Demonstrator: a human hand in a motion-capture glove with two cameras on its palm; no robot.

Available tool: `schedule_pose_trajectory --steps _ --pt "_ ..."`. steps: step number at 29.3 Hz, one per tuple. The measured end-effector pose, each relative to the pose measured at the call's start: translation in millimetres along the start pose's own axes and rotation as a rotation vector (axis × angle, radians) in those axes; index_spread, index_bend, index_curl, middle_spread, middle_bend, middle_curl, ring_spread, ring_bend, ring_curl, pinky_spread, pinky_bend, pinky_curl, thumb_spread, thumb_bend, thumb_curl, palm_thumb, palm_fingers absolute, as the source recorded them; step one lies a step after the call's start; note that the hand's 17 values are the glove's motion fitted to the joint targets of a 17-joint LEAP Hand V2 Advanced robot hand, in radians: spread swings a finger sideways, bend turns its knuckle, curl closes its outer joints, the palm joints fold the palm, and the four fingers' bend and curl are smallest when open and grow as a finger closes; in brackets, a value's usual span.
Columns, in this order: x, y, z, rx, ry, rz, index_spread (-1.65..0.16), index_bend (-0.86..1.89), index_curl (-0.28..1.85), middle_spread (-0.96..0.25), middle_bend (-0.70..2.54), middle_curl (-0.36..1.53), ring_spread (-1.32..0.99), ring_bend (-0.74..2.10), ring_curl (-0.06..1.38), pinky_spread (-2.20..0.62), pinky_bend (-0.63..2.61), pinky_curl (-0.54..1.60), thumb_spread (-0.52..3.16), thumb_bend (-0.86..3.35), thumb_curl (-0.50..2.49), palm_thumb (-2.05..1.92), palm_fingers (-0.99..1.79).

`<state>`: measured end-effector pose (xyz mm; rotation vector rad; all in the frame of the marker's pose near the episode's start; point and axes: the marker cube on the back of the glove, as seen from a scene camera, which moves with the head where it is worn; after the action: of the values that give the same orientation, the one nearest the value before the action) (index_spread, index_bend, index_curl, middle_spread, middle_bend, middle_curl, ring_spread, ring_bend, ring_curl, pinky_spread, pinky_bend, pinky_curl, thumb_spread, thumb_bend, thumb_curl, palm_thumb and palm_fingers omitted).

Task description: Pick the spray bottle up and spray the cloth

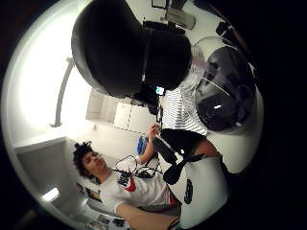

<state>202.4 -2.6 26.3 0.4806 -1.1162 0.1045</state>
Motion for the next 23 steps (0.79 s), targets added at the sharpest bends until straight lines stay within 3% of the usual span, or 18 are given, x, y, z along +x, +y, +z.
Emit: schedule_pose_trajectory --steps 5,12,17,23 --pt "-11.3 -0.5 4.2 0.005 0.001 -0.036 -0.35 0.07 0.12 -0.07 0.37 0.39 -0.03 0.49 0.35 0.15 0.58 0.37 0.90 -0.01 0.30 0.64 0.58" --pt "-17.1 8.3 -4.6 0.137 0.033 -0.058 -0.30 0.18 0.16 -0.09 0.42 0.41 -0.09 0.58 0.37 0.15 0.44 0.32 0.91 0.04 0.37 0.82 0.88" --pt "-15.7 15.4 -7.3 0.204 0.043 -0.044 -0.26 0.20 0.22 -0.09 0.33 0.39 -0.09 0.50 0.36 0.15 0.43 0.33 0.90 0.02 0.39 0.85 0.85" --pt "-19.6 32.5 -13.0 0.284 0.069 -0.026 -0.26 0.09 0.21 -0.09 0.36 0.41 -0.12 0.57 0.38 0.12 0.38 0.33 0.88 0.01 0.42 0.90 0.99"
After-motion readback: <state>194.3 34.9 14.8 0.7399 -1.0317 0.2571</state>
